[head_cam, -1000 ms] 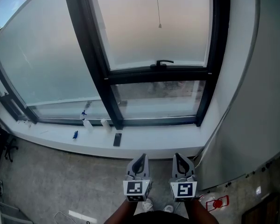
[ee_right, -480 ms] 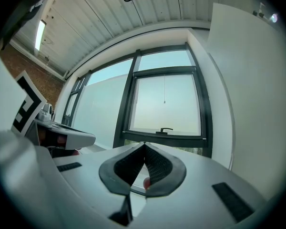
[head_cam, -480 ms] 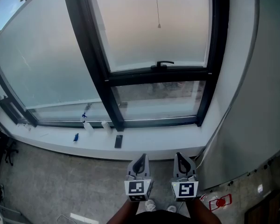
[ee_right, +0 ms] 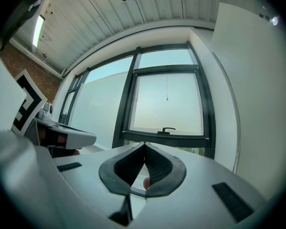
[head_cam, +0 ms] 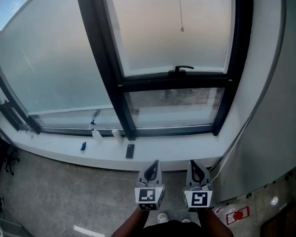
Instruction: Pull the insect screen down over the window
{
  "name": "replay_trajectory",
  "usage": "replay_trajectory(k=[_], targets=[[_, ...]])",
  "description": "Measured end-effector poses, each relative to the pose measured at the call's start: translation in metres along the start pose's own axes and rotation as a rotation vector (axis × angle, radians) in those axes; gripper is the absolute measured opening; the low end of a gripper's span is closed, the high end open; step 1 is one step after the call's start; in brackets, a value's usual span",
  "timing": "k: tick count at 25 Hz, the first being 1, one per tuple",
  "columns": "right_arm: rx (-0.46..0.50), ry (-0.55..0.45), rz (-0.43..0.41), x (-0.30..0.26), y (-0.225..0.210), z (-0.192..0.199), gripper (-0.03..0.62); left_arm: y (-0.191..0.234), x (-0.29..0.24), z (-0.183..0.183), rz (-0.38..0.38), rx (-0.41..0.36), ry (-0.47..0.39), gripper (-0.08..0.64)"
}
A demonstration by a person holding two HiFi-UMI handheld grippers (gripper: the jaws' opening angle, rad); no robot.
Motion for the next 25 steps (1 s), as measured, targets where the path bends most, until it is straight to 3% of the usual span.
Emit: replay_trajectory(k=[10,19,25], targets=[[0.017,0.031,0.039,-0.013,0.006,0.003,0.002,0.023,-0.009,0.011,0.045,-0.042,0.013,0.000],[0.016,0.028,0.036,-0.048,-0.008,0.009,0.002,0.014,-0.044,-0.005,0.057,-0.204,-0.044,0.000],[0.018,0.027,0.013,-0.081,-0.031,0.017,0.002,0.011,-0.087,-0.008,0.056,-0.201,-0.050,0.000]])
Point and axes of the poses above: the fingertips, and each gripper's own axes: x backward along the fingers, y to its left, z out of its underside, the point moved 10 cm from there along x, backward along the fingers, and after that the axes turned 6 degrees about -y, right-handed, at the moved point
